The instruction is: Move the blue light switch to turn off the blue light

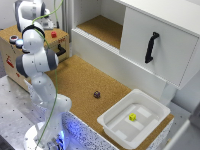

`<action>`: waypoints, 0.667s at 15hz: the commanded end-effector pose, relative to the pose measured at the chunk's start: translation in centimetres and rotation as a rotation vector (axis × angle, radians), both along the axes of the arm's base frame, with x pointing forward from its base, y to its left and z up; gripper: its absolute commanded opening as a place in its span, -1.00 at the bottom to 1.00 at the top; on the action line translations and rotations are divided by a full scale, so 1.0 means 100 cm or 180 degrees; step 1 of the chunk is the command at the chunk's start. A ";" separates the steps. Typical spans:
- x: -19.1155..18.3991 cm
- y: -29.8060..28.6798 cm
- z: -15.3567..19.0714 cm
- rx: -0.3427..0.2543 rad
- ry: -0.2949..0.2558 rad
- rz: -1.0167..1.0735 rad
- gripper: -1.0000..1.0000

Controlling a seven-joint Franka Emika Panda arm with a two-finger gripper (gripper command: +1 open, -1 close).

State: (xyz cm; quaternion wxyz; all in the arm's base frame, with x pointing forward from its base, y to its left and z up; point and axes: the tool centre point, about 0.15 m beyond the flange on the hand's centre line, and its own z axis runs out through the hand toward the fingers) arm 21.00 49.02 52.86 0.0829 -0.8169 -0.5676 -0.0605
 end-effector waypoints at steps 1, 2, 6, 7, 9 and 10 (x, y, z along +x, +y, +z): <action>-0.046 0.048 -0.002 -0.0555 -0.0250 0.0408 -1.00; -0.055 0.047 -0.006 -0.0543 -0.0240 0.0461 -1.00; -0.071 0.048 -0.015 -0.0614 -0.0275 0.0526 -1.00; -0.070 0.050 -0.017 -0.0668 -0.0292 0.0492 -1.00; -0.061 0.052 -0.023 -0.0744 -0.0284 0.0340 -1.00; -0.055 0.053 -0.027 -0.0782 -0.0253 0.0248 -1.00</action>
